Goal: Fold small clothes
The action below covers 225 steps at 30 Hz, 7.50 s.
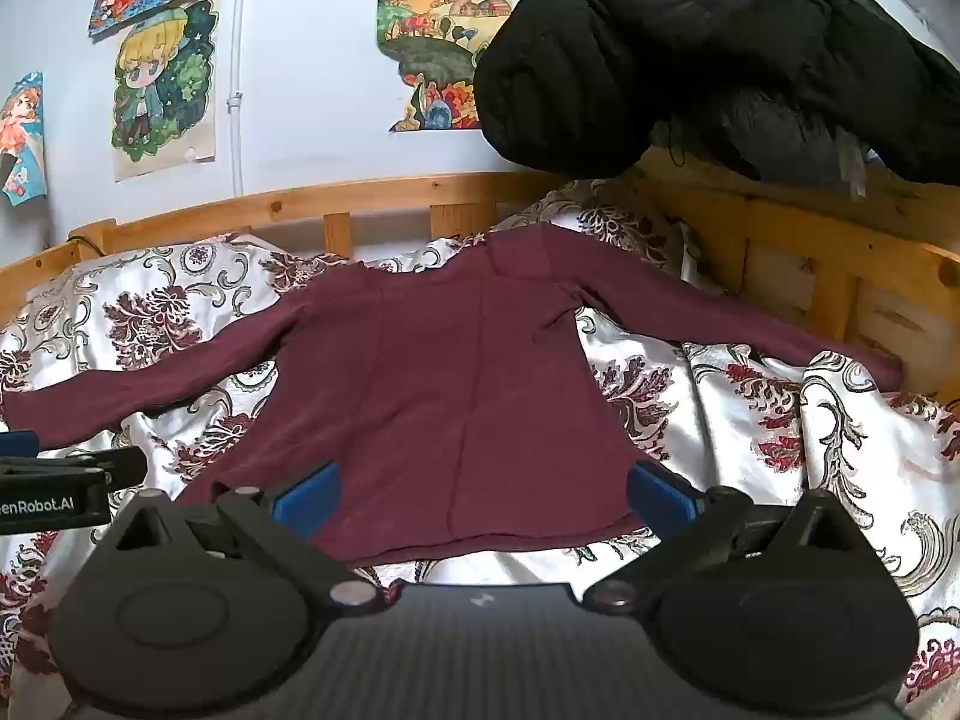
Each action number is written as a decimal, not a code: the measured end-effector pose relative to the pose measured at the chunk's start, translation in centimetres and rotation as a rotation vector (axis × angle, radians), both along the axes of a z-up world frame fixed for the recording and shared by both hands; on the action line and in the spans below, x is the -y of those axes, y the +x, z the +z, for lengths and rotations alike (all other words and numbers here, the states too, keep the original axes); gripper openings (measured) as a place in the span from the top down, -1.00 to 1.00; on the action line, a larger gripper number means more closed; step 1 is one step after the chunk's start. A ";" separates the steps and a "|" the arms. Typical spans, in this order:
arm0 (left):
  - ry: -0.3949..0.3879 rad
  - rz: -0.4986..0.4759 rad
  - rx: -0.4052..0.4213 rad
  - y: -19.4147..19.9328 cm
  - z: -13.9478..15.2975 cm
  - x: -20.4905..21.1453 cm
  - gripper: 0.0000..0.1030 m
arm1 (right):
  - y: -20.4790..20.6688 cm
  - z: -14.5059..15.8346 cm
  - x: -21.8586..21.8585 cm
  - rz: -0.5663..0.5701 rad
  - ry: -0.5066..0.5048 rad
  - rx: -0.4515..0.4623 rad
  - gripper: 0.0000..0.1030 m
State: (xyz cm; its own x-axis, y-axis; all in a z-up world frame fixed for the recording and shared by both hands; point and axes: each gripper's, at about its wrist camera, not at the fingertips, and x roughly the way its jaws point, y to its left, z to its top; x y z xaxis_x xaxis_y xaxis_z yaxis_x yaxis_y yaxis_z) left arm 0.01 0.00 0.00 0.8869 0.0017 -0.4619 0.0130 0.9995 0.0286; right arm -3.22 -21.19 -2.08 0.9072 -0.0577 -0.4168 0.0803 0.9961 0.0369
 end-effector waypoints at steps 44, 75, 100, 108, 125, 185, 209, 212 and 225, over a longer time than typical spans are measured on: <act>0.000 -0.003 -0.004 0.0 -0.6 -0.1 -0.99 | 0.0 -0.2 0.2 -0.012 0.017 -0.006 -0.99; 0.002 -0.008 -0.003 -0.1 -0.7 0.2 -0.99 | 0.0 -0.2 0.2 -0.012 0.025 -0.010 -0.99; -0.014 -0.025 -0.085 1.0 -0.7 0.4 -0.99 | 2.3 -0.7 1.7 -0.018 0.147 -0.162 -0.99; 0.138 -0.097 -0.084 5.0 3.9 0.7 -0.99 | 7.6 3.1 8.0 -0.021 0.132 -0.071 -0.99; 0.275 -0.277 -0.247 16.3 5.1 7.5 -0.99 | 20.0 -2.6 24.4 -0.625 0.523 -0.100 -1.00; -0.026 -0.094 -0.419 23.3 0.1 -0.2 -0.99 | 16.1 -9.8 -3.6 0.458 -0.866 0.309 0.80; -0.098 -0.046 -0.378 24.6 0.8 -0.3 -0.99 | 13.1 -7.4 -3.7 0.758 -0.753 -0.018 -0.80; -0.100 -0.047 -0.376 24.5 0.8 -0.1 -0.99 | 14.0 -4.3 -0.5 0.732 -0.430 -0.036 -0.80; -0.117 -0.032 -0.401 24.7 0.5 0.1 -0.99 | 21.5 -6.3 7.0 0.453 0.211 -0.145 0.72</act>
